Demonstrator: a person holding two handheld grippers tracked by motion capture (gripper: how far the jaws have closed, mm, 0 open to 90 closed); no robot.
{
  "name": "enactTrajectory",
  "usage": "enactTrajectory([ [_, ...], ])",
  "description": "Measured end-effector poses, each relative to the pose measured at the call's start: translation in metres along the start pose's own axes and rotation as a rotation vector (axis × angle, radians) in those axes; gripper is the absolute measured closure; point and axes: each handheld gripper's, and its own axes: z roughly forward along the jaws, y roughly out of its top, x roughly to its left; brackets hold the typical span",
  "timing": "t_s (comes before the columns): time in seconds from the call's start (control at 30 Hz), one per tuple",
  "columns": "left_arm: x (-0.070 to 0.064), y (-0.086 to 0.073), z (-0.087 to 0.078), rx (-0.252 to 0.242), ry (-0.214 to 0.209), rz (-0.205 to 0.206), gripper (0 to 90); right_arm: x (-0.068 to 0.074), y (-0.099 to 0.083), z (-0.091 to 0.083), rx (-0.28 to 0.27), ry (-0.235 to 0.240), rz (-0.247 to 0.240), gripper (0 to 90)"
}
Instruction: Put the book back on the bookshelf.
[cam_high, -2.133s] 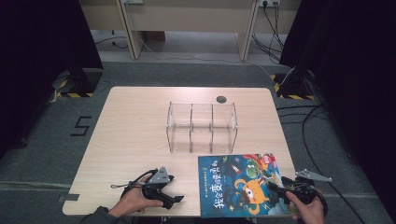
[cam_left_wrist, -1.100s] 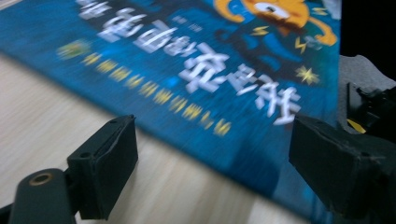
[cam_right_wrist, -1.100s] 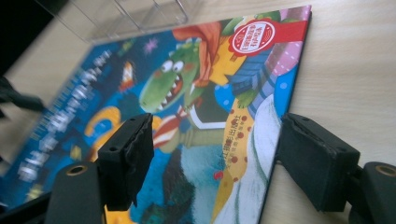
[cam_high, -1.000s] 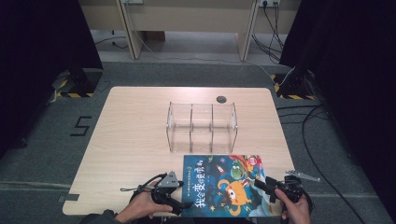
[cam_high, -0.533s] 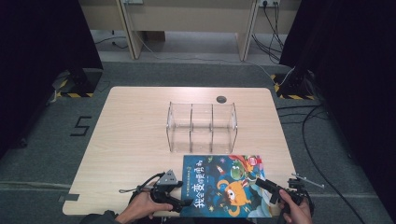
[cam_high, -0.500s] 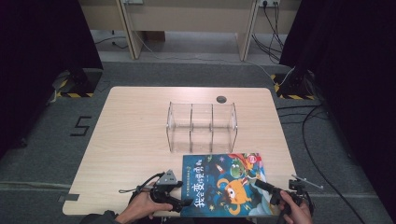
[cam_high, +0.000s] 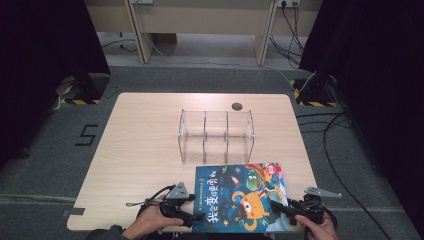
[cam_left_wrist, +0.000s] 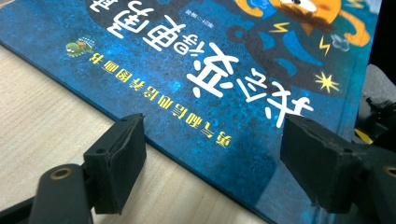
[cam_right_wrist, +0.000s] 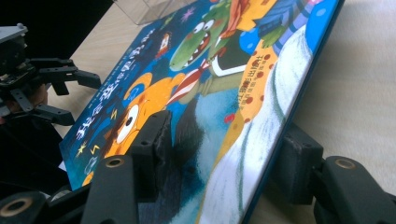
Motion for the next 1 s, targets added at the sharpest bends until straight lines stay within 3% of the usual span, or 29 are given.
enactTrajectory([
  [0.1,0.0,0.0,0.0,-0.001,0.0,0.002,21.7,0.004,0.002,-0.003,-0.024,-0.001,-0.05,44.7],
  [0.27,0.0,0.0,-0.001,-0.001,0.002,0.001,21.7,0.007,0.003,-0.004,-0.036,-0.002,-0.068,44.7],
  [0.43,0.001,-0.001,-0.001,-0.002,0.006,0.005,21.6,0.01,0.006,-0.005,-0.057,-0.006,-0.116,44.5],
  [0.83,0.002,-0.001,-0.001,-0.001,0.022,0.008,21.1,0.014,0.008,-0.007,-0.072,-0.014,-0.154,44.1],
  [1.0,0.003,0.0,-0.001,-0.001,0.027,0.0,18.9,0.016,0.01,-0.009,-0.094,-0.027,-0.207,43.7],
])
